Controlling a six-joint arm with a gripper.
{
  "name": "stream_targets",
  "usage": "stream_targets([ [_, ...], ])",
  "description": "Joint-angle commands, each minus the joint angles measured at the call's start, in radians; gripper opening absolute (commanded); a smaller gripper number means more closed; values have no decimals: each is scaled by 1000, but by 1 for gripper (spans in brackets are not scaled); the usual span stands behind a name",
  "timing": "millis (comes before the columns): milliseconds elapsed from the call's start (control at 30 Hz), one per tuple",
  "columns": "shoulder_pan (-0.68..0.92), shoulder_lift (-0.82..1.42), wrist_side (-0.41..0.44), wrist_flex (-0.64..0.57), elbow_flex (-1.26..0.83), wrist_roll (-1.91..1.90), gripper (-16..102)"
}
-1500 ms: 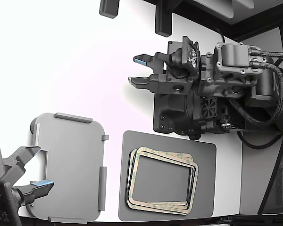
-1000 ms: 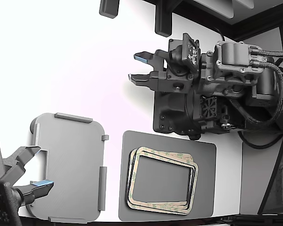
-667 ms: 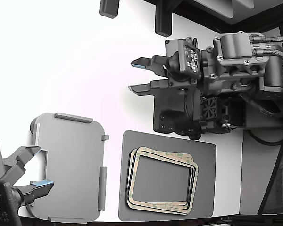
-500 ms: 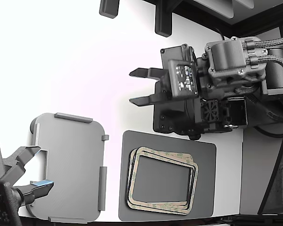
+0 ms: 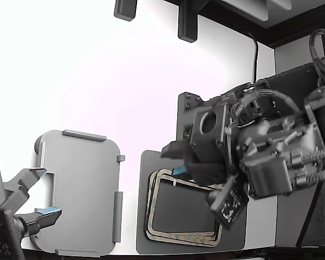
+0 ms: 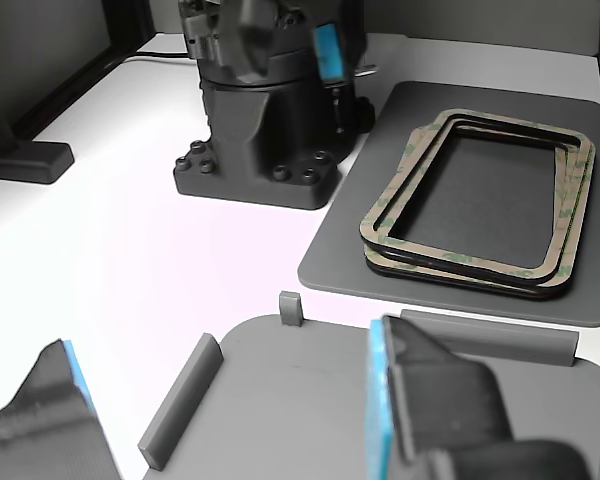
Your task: Move top rectangular frame to the holder.
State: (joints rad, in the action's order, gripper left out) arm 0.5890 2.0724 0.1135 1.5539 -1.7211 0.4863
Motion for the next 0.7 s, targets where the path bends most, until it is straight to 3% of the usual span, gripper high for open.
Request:
stream_targets([
  [0, 89, -52, 8, 8, 34, 32, 100],
  [133, 144, -179, -32, 9, 63, 21, 96],
  [400, 238, -353, -67, -14, 146, -31, 100],
  [533, 267, -380, -63, 2, 153, -55, 87],
  [667, 296, -405, -75, -2, 135, -63, 86],
])
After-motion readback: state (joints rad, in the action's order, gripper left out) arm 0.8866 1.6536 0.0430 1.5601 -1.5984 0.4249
